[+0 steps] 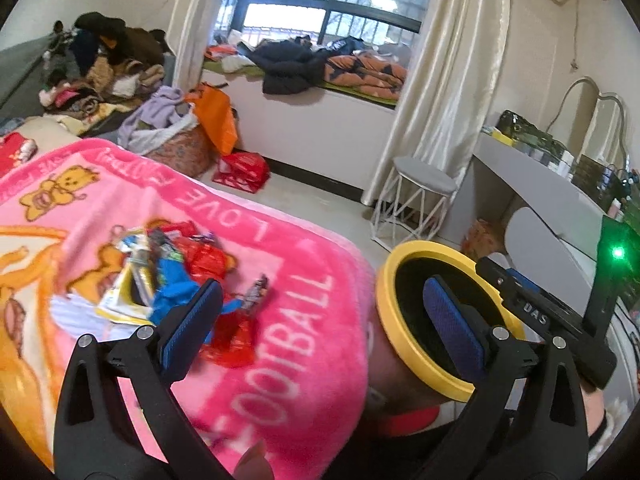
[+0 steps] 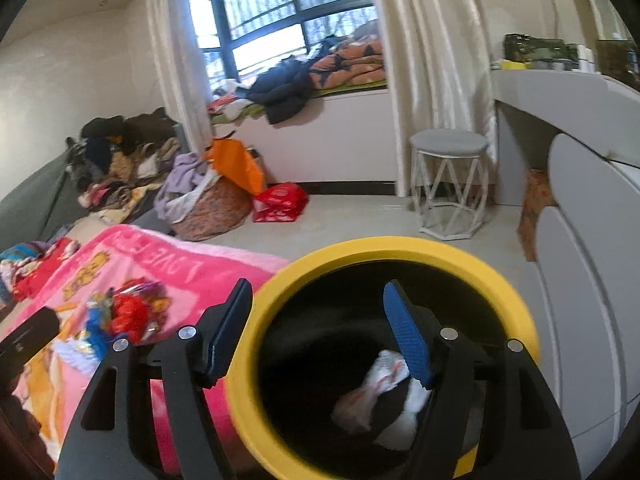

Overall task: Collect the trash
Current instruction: 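Open both tools to drop the bag and bubble wrap into the bin, then grasp bubble wrap with the left tool while the right tool grasps the blue cloth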

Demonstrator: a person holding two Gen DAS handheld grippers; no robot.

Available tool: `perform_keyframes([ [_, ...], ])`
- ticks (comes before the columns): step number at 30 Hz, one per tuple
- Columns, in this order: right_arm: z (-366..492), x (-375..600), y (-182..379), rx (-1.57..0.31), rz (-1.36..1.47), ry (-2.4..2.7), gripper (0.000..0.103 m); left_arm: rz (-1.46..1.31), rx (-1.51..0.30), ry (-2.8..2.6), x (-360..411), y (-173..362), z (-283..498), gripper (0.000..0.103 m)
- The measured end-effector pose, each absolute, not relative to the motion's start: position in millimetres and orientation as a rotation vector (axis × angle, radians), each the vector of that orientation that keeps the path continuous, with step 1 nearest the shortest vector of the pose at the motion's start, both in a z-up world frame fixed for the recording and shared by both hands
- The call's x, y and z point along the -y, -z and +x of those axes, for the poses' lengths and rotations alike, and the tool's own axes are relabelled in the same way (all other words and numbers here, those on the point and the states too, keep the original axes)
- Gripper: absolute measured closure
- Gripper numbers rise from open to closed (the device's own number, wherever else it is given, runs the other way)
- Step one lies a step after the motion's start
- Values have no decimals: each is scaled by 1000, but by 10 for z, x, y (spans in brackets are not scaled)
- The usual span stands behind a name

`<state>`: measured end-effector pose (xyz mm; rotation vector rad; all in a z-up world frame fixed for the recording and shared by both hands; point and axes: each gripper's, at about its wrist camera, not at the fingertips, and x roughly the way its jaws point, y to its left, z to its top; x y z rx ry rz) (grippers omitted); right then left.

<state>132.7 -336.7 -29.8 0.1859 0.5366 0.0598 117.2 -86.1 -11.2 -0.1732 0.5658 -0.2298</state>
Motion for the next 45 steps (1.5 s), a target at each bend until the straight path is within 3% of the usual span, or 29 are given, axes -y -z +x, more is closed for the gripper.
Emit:
perform_keyframes([
  [45, 1173, 1581, 152, -580, -38, -475, 37, -349, -554, -125, -759, 320, 1075, 11],
])
